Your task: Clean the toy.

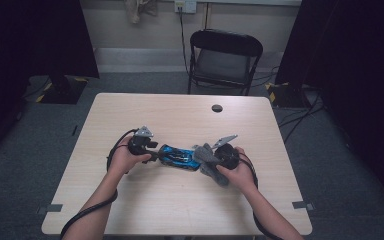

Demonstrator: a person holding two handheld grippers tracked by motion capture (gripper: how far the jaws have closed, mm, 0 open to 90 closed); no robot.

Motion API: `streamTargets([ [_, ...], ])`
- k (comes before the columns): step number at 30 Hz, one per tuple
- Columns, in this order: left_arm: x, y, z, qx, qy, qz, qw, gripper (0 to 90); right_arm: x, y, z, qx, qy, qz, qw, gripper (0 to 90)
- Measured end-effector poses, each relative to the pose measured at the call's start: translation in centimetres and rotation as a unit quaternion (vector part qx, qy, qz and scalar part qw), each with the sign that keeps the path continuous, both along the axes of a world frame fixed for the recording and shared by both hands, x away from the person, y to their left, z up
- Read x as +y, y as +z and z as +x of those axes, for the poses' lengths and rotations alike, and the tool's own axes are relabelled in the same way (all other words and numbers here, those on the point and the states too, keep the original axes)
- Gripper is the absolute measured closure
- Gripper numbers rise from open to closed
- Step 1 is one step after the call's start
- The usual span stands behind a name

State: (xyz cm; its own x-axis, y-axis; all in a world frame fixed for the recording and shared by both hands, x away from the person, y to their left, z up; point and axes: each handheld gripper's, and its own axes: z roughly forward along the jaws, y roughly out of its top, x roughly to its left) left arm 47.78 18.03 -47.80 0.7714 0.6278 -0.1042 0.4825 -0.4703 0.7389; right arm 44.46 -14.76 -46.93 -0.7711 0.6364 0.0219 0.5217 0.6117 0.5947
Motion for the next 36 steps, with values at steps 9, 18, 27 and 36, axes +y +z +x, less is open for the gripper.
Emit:
streamTargets([
  [9,0.0,0.0,0.0,-0.002,-0.001,0.003,1.0000,40.5,-1.2,0.6,0.4,0.011,-0.012,0.021,0.9996,74.8],
  [18,-0.1,0.0,0.0,0.000,-0.001,0.000,1.0000,40.5,-3.8,1.7,3.5,-0.012,-0.095,0.026,0.9951,74.8],
  [27,-0.1,0.0,0.0,-0.001,-0.001,-0.001,1.0000,40.5,-2.2,0.6,4.5,-0.021,-0.101,0.002,0.9947,74.6],
  [36,-0.1,0.0,0.0,-0.001,0.000,-0.001,1.0000,40.5,0.9,-0.1,3.2,-0.024,-0.054,-0.024,0.9980,74.1],
])
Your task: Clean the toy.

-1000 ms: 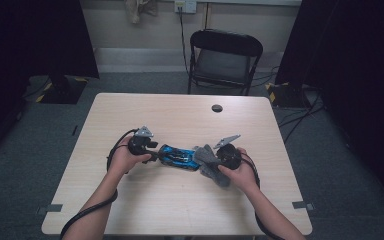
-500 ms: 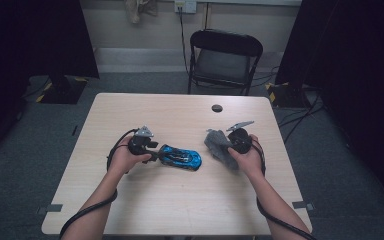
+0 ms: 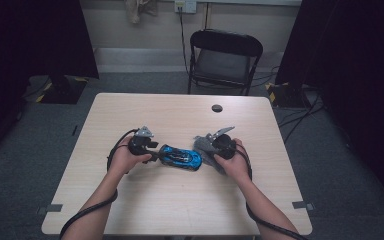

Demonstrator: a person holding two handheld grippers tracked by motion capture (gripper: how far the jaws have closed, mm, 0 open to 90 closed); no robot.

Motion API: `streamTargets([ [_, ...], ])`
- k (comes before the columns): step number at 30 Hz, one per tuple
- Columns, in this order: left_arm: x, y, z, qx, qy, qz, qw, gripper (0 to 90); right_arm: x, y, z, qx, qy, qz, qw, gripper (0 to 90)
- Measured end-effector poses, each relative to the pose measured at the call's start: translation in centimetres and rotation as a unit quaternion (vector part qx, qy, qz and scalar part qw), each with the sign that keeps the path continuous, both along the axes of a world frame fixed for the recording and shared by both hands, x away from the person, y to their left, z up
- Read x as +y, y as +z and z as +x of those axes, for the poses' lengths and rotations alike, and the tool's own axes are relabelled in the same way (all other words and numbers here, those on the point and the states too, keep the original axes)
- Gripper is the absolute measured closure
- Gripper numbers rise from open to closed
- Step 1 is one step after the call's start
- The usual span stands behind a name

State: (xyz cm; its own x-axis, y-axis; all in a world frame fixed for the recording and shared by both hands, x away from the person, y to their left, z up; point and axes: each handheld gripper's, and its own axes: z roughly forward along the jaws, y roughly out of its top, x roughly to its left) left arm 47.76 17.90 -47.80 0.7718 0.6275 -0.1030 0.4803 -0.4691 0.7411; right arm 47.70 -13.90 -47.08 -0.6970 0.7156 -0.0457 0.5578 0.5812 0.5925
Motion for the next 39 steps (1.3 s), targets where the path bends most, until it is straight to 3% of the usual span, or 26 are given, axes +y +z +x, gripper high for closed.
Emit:
streamTargets([
  [7,0.1,0.0,0.0,-0.002,0.000,0.002,1.0000,40.5,0.3,0.1,-1.0,0.006,0.018,0.001,0.9998,74.1],
  [22,-0.1,0.0,-0.1,-0.002,0.005,0.001,1.0000,40.5,-0.6,-0.2,-3.4,0.019,0.039,0.033,0.9985,74.0],
  [39,-0.1,0.1,-0.1,-0.001,0.008,0.003,1.0000,40.5,-0.4,-0.2,-5.5,0.031,0.077,0.035,0.9959,74.0],
])
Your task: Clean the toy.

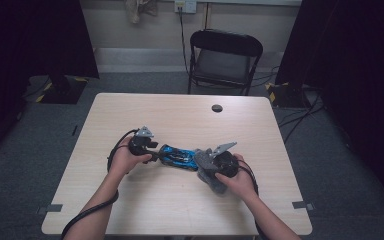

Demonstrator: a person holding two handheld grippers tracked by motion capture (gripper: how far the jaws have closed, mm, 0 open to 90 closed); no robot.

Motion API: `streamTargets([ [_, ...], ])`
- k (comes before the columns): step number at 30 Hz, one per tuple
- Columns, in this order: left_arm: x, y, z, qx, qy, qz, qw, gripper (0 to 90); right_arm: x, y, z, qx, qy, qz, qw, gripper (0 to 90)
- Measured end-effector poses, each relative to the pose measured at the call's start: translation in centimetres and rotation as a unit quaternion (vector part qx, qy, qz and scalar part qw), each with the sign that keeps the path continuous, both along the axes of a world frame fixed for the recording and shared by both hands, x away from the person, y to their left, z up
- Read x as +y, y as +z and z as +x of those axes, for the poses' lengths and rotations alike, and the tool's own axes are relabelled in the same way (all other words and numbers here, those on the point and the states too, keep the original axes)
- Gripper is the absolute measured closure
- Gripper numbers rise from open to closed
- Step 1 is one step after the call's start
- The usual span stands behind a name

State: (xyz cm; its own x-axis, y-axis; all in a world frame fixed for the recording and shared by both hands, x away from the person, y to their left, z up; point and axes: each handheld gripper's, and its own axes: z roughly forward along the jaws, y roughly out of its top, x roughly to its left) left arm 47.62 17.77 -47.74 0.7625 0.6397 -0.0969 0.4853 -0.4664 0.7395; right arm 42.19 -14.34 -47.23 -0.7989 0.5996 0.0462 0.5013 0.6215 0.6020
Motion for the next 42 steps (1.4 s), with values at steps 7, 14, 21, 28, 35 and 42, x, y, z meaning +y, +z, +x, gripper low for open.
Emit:
streamTargets([
  [7,0.0,0.0,0.0,0.001,0.001,0.000,1.0000,40.6,0.1,0.1,-0.3,0.002,0.006,-0.003,1.0000,74.0],
  [14,0.0,0.1,0.0,-0.002,-0.001,0.005,1.0000,40.6,0.2,0.2,-0.8,0.008,0.017,-0.002,0.9998,74.0],
  [21,0.0,0.1,0.0,0.000,0.000,0.005,1.0000,40.8,-0.7,1.0,-0.8,0.006,0.017,0.009,0.9998,74.1],
  [28,0.0,0.0,0.0,-0.001,-0.002,0.002,1.0000,41.2,-2.0,2.4,0.5,-0.013,-0.009,0.019,0.9997,74.1],
  [35,0.0,0.1,0.0,0.000,-0.006,0.006,1.0000,41.8,-3.2,3.3,3.5,-0.035,-0.066,0.018,0.9971,74.0],
  [42,0.0,0.0,0.0,0.000,-0.005,0.002,1.0000,41.8,-2.3,2.1,5.2,-0.032,-0.089,0.002,0.9955,73.5],
])
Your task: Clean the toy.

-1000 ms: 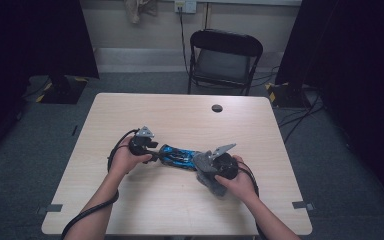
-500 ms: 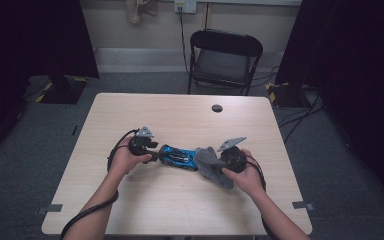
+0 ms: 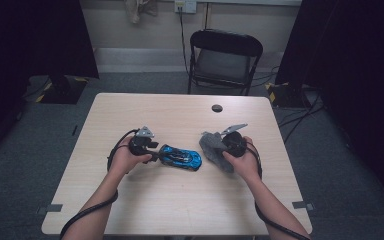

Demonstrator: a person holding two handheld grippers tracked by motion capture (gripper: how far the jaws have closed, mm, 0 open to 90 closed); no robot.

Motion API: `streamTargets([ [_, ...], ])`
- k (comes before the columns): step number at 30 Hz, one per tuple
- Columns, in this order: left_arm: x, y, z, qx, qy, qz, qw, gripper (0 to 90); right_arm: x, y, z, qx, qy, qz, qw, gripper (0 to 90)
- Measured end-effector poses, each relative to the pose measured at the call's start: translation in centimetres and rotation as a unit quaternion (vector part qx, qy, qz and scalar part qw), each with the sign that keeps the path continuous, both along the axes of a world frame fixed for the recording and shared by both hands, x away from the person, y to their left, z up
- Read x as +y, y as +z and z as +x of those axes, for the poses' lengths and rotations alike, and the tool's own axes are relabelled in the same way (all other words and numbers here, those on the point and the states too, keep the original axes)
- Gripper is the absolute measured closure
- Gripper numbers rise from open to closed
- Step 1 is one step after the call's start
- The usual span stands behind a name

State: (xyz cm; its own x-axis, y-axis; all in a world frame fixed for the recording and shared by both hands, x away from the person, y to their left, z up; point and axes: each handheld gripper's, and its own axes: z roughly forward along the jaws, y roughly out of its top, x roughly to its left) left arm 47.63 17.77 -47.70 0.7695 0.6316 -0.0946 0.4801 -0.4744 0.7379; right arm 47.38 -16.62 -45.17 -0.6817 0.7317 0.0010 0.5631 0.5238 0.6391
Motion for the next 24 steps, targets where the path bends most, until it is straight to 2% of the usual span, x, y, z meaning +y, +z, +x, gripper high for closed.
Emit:
streamTargets([
  [6,0.0,0.0,0.0,-0.001,-0.001,0.001,1.0000,41.8,1.0,-1.2,0.2,0.015,0.001,-0.005,0.9999,73.5],
  [9,0.0,-0.1,-0.1,-0.001,0.003,-0.004,1.0000,41.8,1.8,-1.8,-0.3,0.017,0.020,-0.015,0.9995,73.3],
  [20,0.0,-0.1,-0.1,-0.001,0.004,-0.004,1.0000,41.8,2.3,-1.9,-1.6,0.022,0.049,-0.015,0.9985,73.3],
  [24,0.0,-0.1,-0.1,-0.002,0.003,-0.003,1.0000,41.8,2.1,-2.0,-2.3,0.026,0.057,-0.005,0.9980,73.3],
])
